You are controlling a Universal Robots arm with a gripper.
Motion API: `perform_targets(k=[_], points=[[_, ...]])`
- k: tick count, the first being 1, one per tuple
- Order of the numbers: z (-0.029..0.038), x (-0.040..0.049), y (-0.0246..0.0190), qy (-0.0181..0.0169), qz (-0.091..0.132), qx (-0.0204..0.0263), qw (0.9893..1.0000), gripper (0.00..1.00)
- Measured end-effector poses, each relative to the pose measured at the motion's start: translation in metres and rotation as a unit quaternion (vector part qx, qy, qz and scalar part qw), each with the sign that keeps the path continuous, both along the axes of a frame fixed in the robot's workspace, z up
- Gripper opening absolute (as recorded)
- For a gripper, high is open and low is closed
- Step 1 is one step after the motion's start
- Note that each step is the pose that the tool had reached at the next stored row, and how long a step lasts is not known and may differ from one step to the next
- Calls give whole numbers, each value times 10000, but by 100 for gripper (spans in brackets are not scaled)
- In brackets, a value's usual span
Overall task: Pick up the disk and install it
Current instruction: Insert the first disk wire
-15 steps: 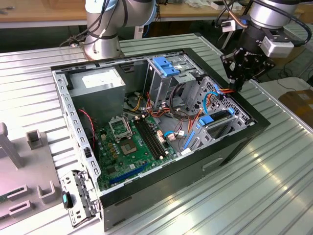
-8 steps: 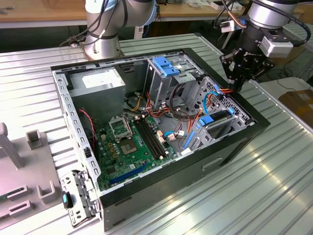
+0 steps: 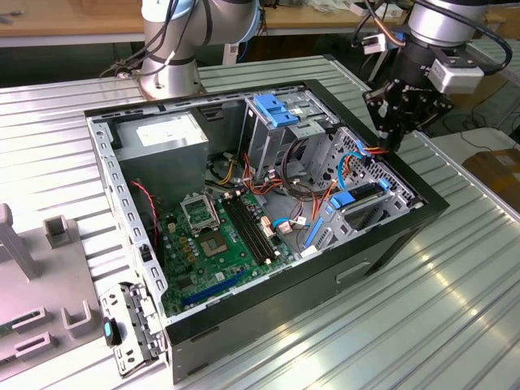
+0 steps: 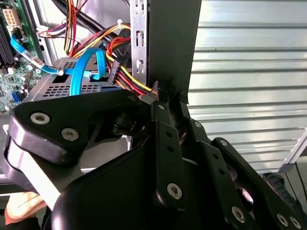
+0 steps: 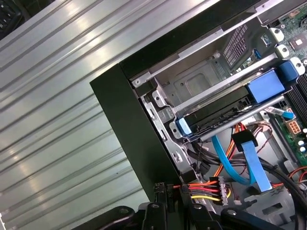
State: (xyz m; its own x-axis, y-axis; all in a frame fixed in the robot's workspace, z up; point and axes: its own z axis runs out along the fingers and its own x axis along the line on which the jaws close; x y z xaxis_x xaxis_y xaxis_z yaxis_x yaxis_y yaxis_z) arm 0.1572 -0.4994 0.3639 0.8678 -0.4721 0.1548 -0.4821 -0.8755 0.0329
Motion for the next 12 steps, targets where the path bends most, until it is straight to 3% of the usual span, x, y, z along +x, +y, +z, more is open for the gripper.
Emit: perform_targets(k=[1,3,10,12], points=[[-2,0,0,-1,1,-60,10000,24],[-7,-1,4,-1,1,-109,9999,24],[-4,0,24,-2,67,-109,9999,24],[-4,0,23,-2,69,-110,9999,16]])
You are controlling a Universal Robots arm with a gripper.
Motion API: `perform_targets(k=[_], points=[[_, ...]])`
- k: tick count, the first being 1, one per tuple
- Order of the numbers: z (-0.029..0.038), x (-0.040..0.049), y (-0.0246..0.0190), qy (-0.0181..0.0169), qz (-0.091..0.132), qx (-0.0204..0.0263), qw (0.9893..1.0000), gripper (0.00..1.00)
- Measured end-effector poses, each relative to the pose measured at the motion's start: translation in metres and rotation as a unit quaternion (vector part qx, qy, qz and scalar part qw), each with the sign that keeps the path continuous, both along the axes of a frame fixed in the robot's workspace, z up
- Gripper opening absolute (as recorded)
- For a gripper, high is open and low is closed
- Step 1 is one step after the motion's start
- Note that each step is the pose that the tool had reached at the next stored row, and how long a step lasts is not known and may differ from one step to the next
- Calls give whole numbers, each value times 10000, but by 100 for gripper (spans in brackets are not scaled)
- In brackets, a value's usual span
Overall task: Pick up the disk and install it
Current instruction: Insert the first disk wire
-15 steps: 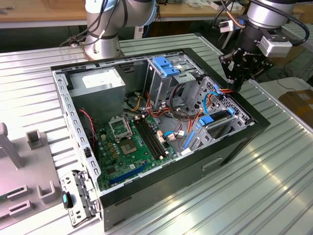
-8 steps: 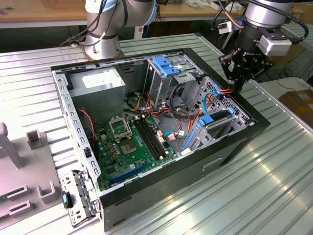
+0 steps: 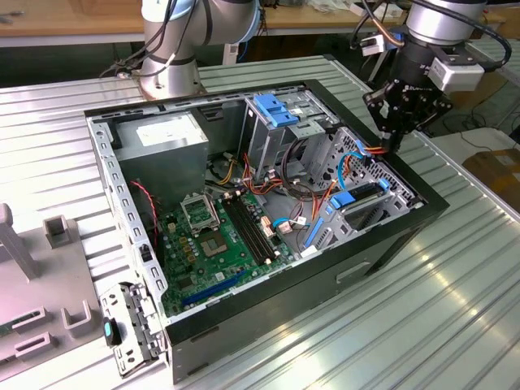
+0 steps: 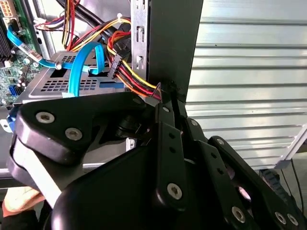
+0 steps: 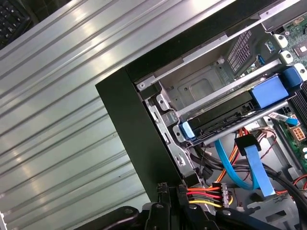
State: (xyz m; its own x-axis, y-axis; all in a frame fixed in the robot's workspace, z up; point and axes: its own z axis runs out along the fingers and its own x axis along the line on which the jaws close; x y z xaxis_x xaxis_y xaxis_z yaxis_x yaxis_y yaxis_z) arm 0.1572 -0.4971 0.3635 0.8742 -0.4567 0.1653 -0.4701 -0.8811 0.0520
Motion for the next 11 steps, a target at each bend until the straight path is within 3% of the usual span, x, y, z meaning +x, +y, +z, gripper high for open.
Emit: perform_targets(k=[1,2,4,6,9,11], points=[[4,0,0,3,0,0,10000,16],[38,0,0,20,-158,3,9999,16],[40,0,0,20,-535,1,9986,16],[40,0,0,21,-705,1,9975,16],[40,0,0,21,-993,2,9951,16],[40,0,0,21,-1267,2,9919,16]])
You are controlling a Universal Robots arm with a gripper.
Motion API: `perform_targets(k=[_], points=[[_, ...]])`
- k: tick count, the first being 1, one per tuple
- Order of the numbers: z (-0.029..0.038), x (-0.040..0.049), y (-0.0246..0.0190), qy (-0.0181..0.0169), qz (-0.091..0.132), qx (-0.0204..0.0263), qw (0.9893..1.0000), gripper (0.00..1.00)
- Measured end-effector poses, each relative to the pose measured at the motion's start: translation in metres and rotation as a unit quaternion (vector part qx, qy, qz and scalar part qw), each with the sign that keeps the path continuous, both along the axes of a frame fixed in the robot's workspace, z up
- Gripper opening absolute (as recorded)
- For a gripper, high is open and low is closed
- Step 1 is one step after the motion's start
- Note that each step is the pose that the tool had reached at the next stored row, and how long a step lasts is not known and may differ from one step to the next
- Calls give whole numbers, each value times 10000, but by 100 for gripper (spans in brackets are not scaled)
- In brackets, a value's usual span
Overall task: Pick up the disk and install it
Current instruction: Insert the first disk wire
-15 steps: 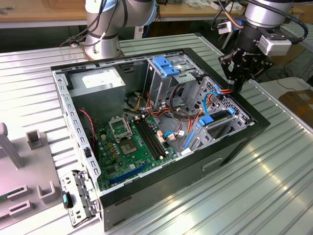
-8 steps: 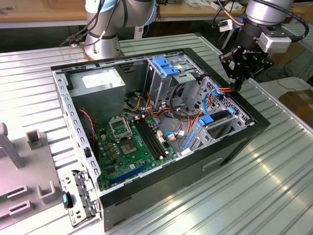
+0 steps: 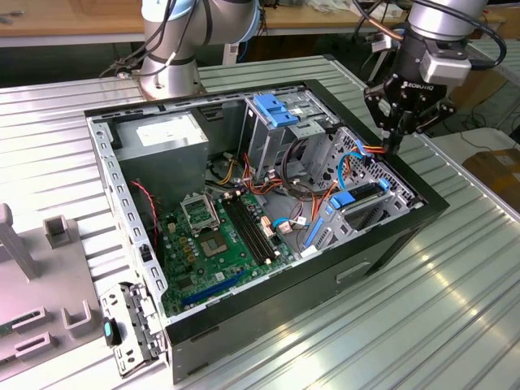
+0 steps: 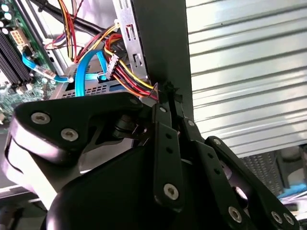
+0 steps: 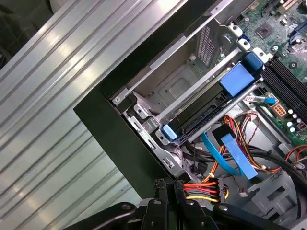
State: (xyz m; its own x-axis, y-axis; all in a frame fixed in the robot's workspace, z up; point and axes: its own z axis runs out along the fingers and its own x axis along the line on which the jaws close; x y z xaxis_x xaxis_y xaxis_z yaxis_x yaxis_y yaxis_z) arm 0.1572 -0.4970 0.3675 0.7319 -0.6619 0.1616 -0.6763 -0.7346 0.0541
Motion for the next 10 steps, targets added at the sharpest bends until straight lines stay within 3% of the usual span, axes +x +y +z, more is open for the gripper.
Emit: perform_targets(k=[3,7,9,10], points=[[0,0,0,0,-259,0,9997,16],[0,0,0,0,-700,0,9975,16],[0,0,0,0,-987,1,9951,16],[0,0,0,0,-1149,0,9934,16]])
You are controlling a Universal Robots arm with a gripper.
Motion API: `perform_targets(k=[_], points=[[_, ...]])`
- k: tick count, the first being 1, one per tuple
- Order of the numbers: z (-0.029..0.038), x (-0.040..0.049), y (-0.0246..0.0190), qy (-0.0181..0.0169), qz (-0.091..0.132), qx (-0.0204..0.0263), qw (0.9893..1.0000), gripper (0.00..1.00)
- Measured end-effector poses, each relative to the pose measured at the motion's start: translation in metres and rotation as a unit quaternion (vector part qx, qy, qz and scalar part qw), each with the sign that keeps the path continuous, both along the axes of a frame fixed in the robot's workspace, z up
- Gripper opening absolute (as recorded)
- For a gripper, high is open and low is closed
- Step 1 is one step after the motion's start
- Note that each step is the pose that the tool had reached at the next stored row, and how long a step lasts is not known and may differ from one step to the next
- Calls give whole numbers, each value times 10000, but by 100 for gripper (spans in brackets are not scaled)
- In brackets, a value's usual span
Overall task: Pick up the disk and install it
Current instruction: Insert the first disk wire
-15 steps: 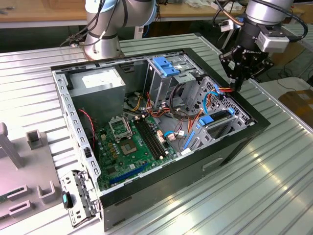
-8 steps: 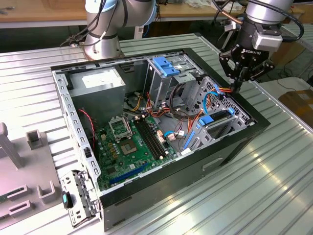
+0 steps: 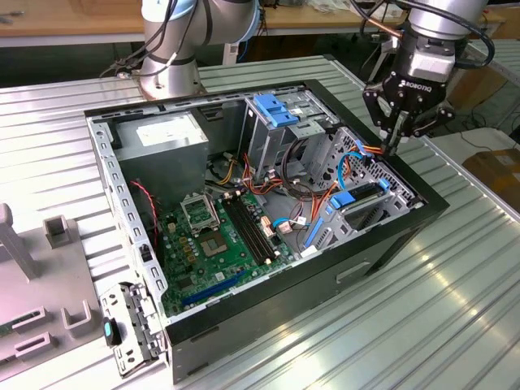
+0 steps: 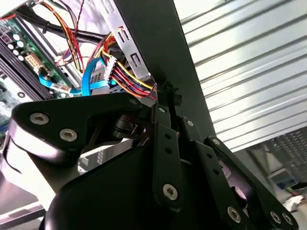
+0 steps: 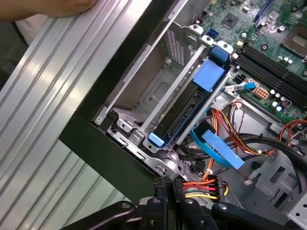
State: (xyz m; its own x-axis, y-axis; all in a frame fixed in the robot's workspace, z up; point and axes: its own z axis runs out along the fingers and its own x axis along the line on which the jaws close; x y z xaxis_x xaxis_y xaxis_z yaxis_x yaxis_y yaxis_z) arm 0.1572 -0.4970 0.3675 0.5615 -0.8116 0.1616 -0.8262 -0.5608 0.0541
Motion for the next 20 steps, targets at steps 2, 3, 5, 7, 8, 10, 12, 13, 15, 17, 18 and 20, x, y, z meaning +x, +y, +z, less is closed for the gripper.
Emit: perform_targets(k=[2,3,5,7,8,10,12,13,15,17,18,20], points=[[0,0,0,0,-316,0,9995,16],[0,0,0,0,-502,0,9987,16],[0,0,0,0,-800,0,9968,16],[0,0,0,0,-1044,0,9945,16],[0,0,0,0,-1143,-1,9934,16],[0,0,0,0,-1375,-1,9905,16],[0,0,0,0,-1535,-1,9882,16],[0,0,0,0,-1626,-1,9867,16],[0,0,0,0,-1778,0,9841,16],[-2,0,0,0,-2040,-1,9790,16],[-2,0,0,0,-2094,-1,9778,16],[-7,0,0,0,-2256,0,9742,16]])
